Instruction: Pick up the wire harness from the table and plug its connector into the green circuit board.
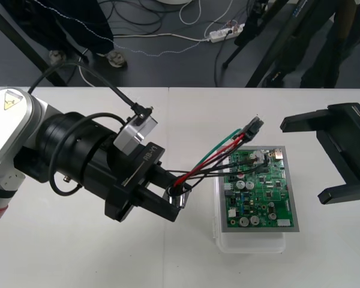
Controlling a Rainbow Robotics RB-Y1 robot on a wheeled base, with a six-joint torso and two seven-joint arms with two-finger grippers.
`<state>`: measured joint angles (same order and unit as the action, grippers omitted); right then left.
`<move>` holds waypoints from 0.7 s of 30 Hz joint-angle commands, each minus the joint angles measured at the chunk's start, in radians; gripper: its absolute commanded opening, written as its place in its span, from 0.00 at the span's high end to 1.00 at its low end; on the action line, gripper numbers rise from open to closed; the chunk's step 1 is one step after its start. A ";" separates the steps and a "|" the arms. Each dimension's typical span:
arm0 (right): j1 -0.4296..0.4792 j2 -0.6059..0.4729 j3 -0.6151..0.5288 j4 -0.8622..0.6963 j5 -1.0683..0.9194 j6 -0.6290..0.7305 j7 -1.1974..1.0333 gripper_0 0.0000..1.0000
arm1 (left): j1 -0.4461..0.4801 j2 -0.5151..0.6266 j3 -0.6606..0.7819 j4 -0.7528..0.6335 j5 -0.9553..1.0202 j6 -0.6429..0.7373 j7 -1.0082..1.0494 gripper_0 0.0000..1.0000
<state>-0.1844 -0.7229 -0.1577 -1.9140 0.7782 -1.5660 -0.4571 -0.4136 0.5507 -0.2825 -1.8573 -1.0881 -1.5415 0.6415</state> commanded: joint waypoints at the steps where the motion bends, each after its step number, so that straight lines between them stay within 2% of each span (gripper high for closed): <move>1: -0.079 -0.036 0.023 -0.031 -0.022 -0.005 -0.052 0.00 | 0.032 -0.028 -0.044 -0.033 -0.003 -0.029 0.038 1.00; 11: -0.196 -0.036 0.095 0.007 -0.047 -0.005 -0.087 0.00 | 0.035 -0.052 -0.047 -0.031 -0.019 -0.029 0.052 1.00; 16: -0.227 -0.015 0.150 0.017 -0.050 -0.005 -0.087 0.00 | 0.039 -0.068 -0.047 -0.031 -0.032 -0.029 0.052 1.00; 21: -0.237 0.037 0.158 0.017 -0.045 -0.005 -0.089 0.00 | 0.044 -0.075 -0.047 -0.031 -0.036 -0.029 0.050 1.00</move>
<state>-0.3824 -0.7153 -0.0130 -1.8969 0.7445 -1.5661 -0.4974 -0.3875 0.5037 -0.3164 -1.8573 -1.1205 -1.5417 0.6423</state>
